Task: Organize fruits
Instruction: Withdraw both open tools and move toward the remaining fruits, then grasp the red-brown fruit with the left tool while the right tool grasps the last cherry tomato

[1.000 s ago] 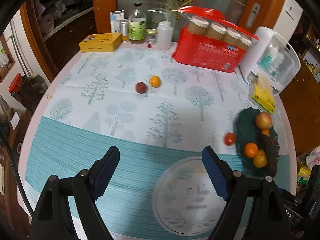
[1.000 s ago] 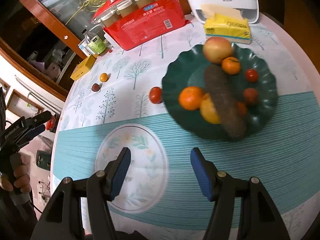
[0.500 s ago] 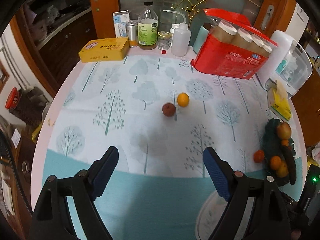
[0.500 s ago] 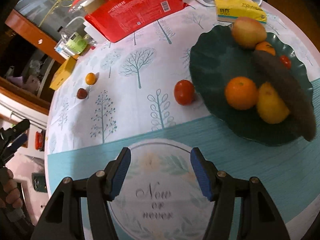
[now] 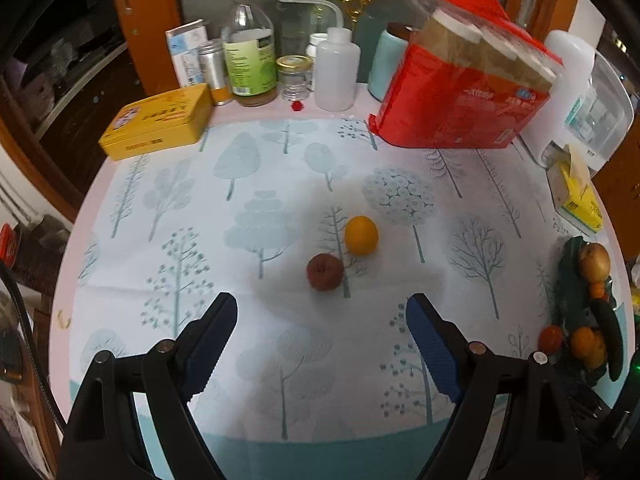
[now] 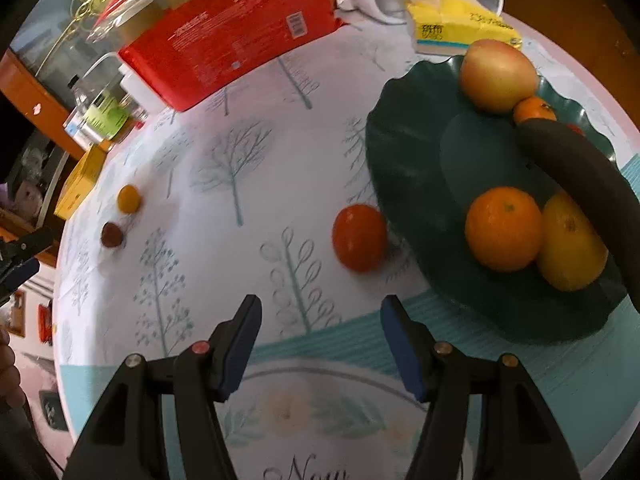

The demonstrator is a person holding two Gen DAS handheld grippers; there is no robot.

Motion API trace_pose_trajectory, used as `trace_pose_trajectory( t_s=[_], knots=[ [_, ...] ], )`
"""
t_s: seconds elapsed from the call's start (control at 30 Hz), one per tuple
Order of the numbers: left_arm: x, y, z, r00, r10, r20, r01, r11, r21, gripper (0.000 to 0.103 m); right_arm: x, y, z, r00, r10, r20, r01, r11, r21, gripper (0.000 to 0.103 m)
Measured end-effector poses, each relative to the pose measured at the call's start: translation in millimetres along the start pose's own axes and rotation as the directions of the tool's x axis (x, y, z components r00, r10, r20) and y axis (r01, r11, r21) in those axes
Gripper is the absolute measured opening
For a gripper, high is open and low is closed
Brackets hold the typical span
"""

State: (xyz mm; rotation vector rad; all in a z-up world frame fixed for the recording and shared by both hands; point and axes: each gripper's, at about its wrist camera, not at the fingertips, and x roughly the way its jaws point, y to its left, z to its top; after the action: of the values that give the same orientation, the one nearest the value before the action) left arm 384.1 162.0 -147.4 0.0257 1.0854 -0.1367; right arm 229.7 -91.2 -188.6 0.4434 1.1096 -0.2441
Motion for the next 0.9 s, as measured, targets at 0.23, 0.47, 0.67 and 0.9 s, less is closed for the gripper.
trace_pose_trajectory(
  t_s=[0.23, 0.47, 0.67, 0.9],
  knots=[
    [39.4, -8.9, -6.2, 1.000, 0.002, 0.014, -0.002, 1.000, 0.012, 0.086, 5.9, 0.4, -0.3, 0.996, -0.038, 0.083, 0.040, 0.999, -0.020, 0.062],
    [65.8, -10.7, -12.1, 1.000, -0.008, 0.014, 0.008, 1.000, 0.007, 0.086, 10.7, 7.1, 0.2, 0.989, -0.075, 0.130, 0.085, 0.993, -0.077, 0.062],
    [75.9, -7.8, -17.4, 0.998, -0.033, 0.053, 0.033, 0.999, -0.011, 0.085, 16.7, 14.4, 0.2, 0.979, -0.111, 0.174, 0.133, 0.984, -0.123, 0.060],
    [80.8, -0.3, -25.2, 0.992, -0.053, 0.113, 0.059, 0.997, -0.054, 0.083, 15.9, 11.4, 0.0, 0.967, -0.142, 0.212, 0.170, 0.978, -0.119, 0.041]
  ],
)
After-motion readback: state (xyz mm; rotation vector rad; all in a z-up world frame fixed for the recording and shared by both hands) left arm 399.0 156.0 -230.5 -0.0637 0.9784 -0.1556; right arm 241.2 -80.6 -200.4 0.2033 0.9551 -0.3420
